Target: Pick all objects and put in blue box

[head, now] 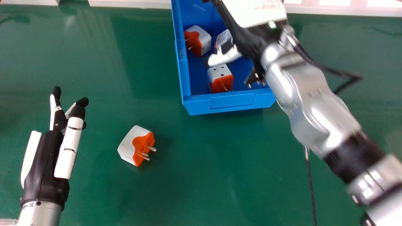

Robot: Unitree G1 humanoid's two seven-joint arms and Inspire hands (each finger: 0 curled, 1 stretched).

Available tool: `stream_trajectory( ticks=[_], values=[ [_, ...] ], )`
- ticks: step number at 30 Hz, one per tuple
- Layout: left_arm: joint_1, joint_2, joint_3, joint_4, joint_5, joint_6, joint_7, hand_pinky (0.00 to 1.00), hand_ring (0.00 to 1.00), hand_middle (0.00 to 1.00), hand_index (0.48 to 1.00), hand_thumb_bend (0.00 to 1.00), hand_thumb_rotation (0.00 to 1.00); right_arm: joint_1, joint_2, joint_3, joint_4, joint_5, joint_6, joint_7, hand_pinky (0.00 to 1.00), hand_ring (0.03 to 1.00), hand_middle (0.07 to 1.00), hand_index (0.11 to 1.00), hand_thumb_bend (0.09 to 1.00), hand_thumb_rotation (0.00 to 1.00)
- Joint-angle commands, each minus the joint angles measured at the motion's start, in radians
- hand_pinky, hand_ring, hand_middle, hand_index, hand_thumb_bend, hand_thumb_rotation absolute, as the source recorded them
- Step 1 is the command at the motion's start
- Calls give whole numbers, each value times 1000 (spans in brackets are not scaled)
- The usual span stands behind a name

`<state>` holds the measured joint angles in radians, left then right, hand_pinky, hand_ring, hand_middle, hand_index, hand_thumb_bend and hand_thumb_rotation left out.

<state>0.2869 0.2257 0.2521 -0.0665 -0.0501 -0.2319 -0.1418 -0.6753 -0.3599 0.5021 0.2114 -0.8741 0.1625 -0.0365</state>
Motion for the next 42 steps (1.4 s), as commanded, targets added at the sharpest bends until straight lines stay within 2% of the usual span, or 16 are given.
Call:
stream_trajectory(
  ticks=[1, 4, 8, 12, 16, 20, 22, 24, 27, 29, 31, 33, 34, 38, 40, 42],
  values=[
    [4, 0, 3, -21, 0, -15, 7, 942, 948, 928, 938, 473, 1000, 138, -74, -89, -228, 2, -54, -73, 657, 794, 818, 774, 575, 302],
    [6, -1, 5, -23, -9, -18, 1, 953, 954, 936, 945, 464, 1000, 301, -107, -150, -383, 18, -94, -83, 692, 811, 834, 791, 528, 336],
    [11, -3, 7, -24, -6, -19, 4, 940, 946, 931, 939, 466, 1000, 475, -125, -210, -495, 39, -172, -118, 742, 853, 875, 825, 486, 417],
    [16, -4, 8, -30, -2, -13, 6, 941, 943, 929, 933, 471, 1000, 619, -142, -239, -536, 70, -329, -196, 785, 899, 910, 872, 451, 501],
    [18, -4, 7, -31, 6, -16, 10, 932, 943, 931, 933, 491, 1000, 713, -154, -246, -536, 81, -485, -249, 829, 926, 928, 901, 400, 638],
    [19, -12, 5, -37, -4, -12, 12, 930, 946, 935, 934, 494, 1000, 774, -167, -246, -526, 93, -608, -249, 853, 944, 934, 889, 400, 637],
    [16, -23, 7, -36, -18, -11, 14, 926, 953, 949, 943, 487, 1000, 786, -170, -236, -516, 95, -662, -238, 846, 945, 931, 883, 391, 646],
    [15, -32, 7, -37, -25, -9, 19, 927, 959, 962, 954, 489, 1000, 785, -165, -223, -505, 91, -701, -221, 808, 919, 912, 863, 398, 611],
    [14, -43, 7, -39, -26, -10, 27, 932, 966, 974, 963, 503, 1000, 774, -153, -204, -492, 68, -729, -198, 748, 886, 890, 844, 400, 585],
    [15, -46, 8, -34, -20, -24, 29, 941, 975, 984, 972, 500, 1000, 759, -145, -186, -487, 61, -738, -166, 726, 880, 886, 841, 392, 589],
    [15, -51, 10, -26, -13, -42, 37, 947, 979, 986, 973, 485, 1000, 736, -137, -165, -475, 57, -747, -138, 724, 888, 889, 842, 382, 587],
    [7, -60, 13, -10, -11, -69, 50, 944, 975, 980, 967, 468, 1000, 703, -126, -145, -456, 52, -754, -111, 750, 906, 900, 849, 352, 581],
    [5, -63, 14, -7, -14, -71, 55, 940, 970, 974, 961, 456, 1000, 683, -117, -134, -443, 49, -755, -98, 759, 911, 903, 852, 342, 598],
    [1, -76, 18, -4, -4, -74, 89, 959, 971, 973, 964, 457, 1000, 572, -67, -80, -380, 9, -748, -43, 779, 932, 935, 888, 334, 580],
    [1, -84, 19, -14, 1, -62, 108, 955, 972, 976, 966, 462, 1000, 509, -41, -53, -348, -16, -740, -16, 768, 932, 940, 886, 339, 578],
    [2, -91, 20, -21, 2, -56, 119, 958, 977, 979, 967, 464, 1000, 445, -14, -28, -299, -35, -739, -6, 762, 921, 935, 880, 348, 577]
  ],
)
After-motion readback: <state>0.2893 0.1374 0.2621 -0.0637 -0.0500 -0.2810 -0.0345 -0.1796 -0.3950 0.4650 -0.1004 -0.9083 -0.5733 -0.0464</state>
